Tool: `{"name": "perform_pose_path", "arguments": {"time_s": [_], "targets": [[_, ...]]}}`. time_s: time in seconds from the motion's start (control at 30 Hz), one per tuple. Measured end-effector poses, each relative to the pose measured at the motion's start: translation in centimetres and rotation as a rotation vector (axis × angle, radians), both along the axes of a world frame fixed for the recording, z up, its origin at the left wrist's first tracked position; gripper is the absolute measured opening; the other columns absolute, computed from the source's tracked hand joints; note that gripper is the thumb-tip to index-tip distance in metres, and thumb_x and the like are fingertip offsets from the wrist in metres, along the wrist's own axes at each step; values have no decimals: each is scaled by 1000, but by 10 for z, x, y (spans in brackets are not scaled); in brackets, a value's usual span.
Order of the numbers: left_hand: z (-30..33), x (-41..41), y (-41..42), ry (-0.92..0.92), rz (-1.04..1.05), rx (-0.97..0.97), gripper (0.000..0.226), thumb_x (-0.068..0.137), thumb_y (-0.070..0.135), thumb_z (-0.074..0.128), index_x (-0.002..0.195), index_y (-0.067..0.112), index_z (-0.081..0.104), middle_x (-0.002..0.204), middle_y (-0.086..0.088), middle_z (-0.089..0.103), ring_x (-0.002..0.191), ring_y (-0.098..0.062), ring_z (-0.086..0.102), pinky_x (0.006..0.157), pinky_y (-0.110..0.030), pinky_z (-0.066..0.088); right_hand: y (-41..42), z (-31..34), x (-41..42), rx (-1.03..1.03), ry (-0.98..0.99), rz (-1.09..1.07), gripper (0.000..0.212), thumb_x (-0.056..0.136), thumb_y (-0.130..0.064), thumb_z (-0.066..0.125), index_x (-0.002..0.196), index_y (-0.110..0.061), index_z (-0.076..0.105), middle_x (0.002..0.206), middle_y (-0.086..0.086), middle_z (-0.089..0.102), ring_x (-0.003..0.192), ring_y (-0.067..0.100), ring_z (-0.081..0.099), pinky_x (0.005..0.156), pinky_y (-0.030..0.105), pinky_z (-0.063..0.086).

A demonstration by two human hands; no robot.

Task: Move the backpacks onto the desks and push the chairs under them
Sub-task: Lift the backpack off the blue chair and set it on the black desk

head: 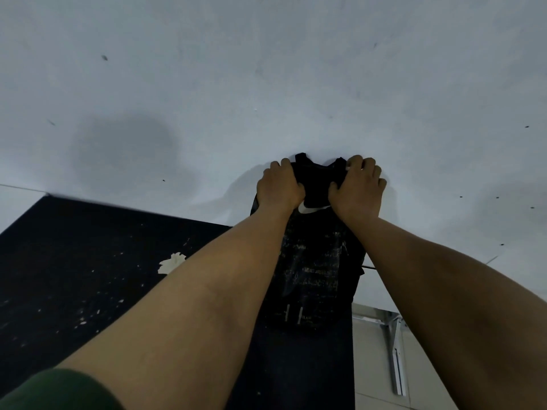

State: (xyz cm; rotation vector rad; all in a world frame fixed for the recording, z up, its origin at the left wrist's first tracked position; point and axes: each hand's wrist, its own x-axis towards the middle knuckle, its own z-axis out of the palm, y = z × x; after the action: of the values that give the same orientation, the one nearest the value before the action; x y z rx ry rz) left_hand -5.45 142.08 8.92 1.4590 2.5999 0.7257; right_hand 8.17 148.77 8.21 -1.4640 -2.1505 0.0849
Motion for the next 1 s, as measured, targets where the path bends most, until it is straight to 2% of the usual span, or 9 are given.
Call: {"name": "perform_pose_path", "arguments": {"time_s": [0.43,0.5,0.6,0.63,0.73,0.8,0.87,0.93,1.0], "targets": [[19,8,-18,47,-107,6,43,88,27,58,127,11,50,121,-11,51,108,-27,52,75,-35,45,-28,21,0,6,-45,85,44,82,-26,62,121,-9,48,121,13,50,112,31,46,89,41,37],[21,9,-27,21,-131,-11,37,87,28,58,122,13,57,114,-7,56,103,-24,56,71,-32,42,-37,21,2,-2,-62,142,46,85,-26,59,126,-9,47,124,13,51,114,31,46,91,42,37],[21,12,-45,-20,-165,-63,19,87,28,60,100,14,64,95,-1,62,88,-20,60,62,-29,40,-55,17,1,-59,-51,229,43,88,-26,57,128,-11,49,127,13,52,117,31,48,95,44,40],[17,15,-55,-50,-179,-95,12,88,28,59,88,16,62,88,1,61,83,-20,60,59,-28,40,-65,13,1,-87,-47,271,36,89,-25,56,123,-12,52,121,12,54,111,30,51,90,43,43],[5,22,-85,-124,-200,-230,25,92,23,52,67,18,53,79,-2,60,78,-23,62,60,-31,45,-93,0,0,-276,-37,400,7,89,-13,53,93,-14,59,93,7,62,81,23,59,61,31,42],[-13,26,-118,-179,-190,-324,20,89,17,52,71,13,59,77,-5,61,75,-25,62,65,-34,51,-122,-14,1,-434,-74,473,17,83,-6,51,75,-20,57,80,6,63,71,22,61,51,28,39],[-32,28,-152,-218,-173,-392,16,87,15,51,80,9,64,79,-6,62,74,-25,62,64,-34,52,-150,-32,2,-542,-119,513,20,80,-6,51,70,-22,57,78,7,64,70,24,62,54,32,47],[-58,29,-196,-246,-122,-453,18,87,19,52,89,12,68,90,-9,67,78,-25,63,69,-35,53,-185,-57,1,-666,-199,578,15,83,-11,53,75,-19,62,81,8,66,72,24,63,64,38,56],[-86,34,-244,-263,-42,-497,23,87,26,54,101,16,70,103,-11,67,86,-27,64,74,-35,51,-222,-88,2,-810,-314,651,11,86,-18,57,76,-20,62,88,7,67,78,23,64,69,34,56]]}}
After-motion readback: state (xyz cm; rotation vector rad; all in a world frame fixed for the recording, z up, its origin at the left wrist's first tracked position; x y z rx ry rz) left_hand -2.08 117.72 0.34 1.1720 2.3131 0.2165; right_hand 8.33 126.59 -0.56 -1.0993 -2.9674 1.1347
